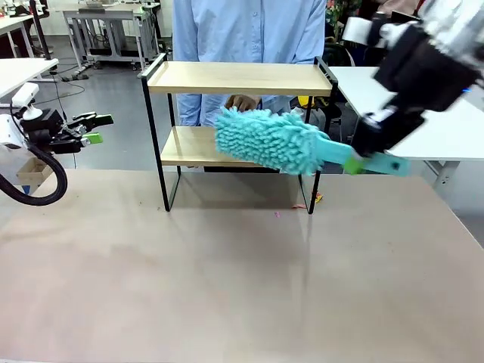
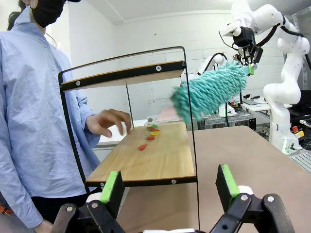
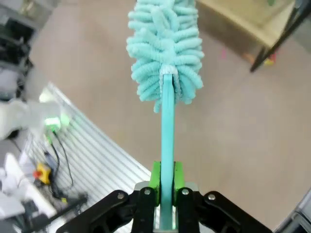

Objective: Clean the shelf.
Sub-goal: Clean the specific section of the Shelf indicated by the human with the Duster.

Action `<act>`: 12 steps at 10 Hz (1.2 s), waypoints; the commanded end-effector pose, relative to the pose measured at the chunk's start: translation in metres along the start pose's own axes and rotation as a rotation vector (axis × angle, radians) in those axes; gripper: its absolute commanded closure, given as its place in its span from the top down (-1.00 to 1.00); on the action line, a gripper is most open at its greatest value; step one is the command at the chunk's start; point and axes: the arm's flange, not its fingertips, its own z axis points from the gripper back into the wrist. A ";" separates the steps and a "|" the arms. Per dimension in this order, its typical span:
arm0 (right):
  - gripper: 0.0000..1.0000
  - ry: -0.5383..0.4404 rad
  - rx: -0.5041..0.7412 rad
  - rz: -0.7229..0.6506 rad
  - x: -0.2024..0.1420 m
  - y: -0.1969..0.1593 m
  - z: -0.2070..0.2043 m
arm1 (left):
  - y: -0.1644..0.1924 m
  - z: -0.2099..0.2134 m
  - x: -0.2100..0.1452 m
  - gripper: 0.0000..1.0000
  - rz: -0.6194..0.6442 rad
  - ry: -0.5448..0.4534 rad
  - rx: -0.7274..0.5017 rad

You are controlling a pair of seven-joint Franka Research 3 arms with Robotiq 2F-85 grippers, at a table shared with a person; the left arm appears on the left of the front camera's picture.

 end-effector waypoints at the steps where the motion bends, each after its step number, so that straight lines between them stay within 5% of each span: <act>1: -0.74 -0.063 0.014 -0.076 0.036 0.033 -0.016 | -0.001 0.000 0.004 1.00 -0.005 0.003 -0.004; 4: -0.74 -0.070 0.043 -0.117 0.087 0.078 -0.046 | -0.001 0.000 0.004 1.00 -0.005 0.003 -0.004; 10: -0.74 -0.046 0.053 -0.102 0.078 0.075 -0.048 | -0.001 0.000 0.004 1.00 -0.005 0.003 -0.004; 12: -0.74 -0.109 -0.040 -0.303 0.125 0.115 -0.075 | -0.001 0.000 0.004 1.00 -0.005 0.003 -0.004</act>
